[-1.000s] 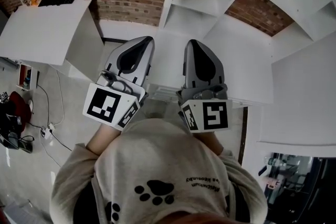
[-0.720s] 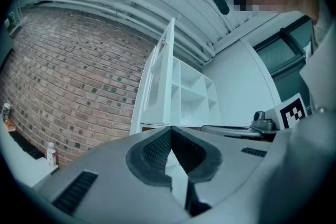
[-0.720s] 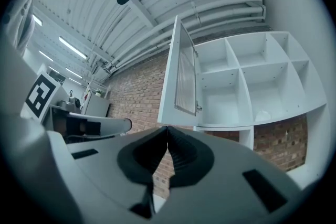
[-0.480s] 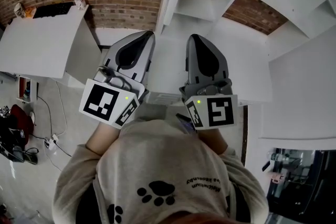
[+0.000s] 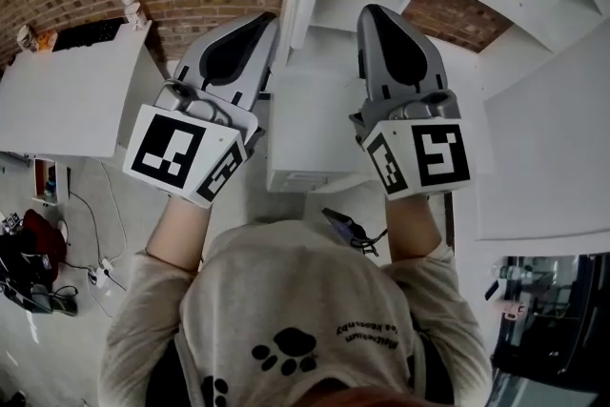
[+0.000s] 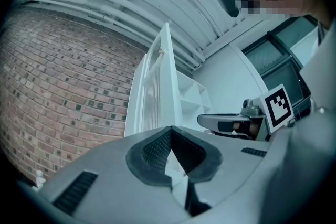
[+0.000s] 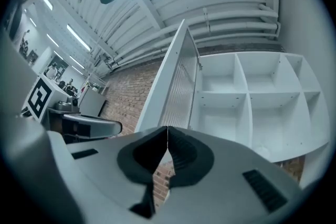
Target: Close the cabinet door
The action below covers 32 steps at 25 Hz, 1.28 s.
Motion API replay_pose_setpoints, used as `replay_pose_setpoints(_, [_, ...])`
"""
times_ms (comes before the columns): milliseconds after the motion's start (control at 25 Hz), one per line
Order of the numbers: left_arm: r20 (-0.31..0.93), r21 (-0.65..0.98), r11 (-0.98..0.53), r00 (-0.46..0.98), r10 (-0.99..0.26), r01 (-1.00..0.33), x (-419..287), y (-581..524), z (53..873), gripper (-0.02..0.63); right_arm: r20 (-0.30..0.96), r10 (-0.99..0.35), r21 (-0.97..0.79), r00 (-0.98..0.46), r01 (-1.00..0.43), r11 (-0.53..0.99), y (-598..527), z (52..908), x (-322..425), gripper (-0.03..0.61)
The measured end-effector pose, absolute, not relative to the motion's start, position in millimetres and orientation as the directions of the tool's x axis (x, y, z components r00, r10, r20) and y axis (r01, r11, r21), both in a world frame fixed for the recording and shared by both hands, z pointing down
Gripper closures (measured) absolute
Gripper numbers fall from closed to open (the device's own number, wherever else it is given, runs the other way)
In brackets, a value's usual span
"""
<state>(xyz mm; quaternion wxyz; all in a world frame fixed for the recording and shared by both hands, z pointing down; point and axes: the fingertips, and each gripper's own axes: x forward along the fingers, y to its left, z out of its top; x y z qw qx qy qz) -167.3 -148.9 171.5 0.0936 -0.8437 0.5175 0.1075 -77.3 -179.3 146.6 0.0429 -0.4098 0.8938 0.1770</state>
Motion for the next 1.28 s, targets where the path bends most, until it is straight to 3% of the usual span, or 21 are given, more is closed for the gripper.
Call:
replay_pose_setpoints(480, [-0.273, -0.092, -0.525, 0.529, -0.804, -0.846, -165, -157, 119, 0.604, -0.242, -0.651, 0.238, -0.719, -0.695, 0.679, -175, 98, -99, 0.565])
replay_pose_setpoints(640, [-0.264, -0.113, -0.547, 0.556, -0.788, -0.830, -165, -158, 109, 0.604, -0.241, -0.630, 0.250, -0.738, -0.675, 0.694, -171, 84, -110, 0.460])
replay_pose_setpoints(1280, [-0.251, -0.109, -0.643, 0.647, -0.720, -0.758, -158, -170, 96, 0.604, -0.242, -0.652, 0.257, -0.719, -0.695, 0.671, -177, 51, -143, 0.414])
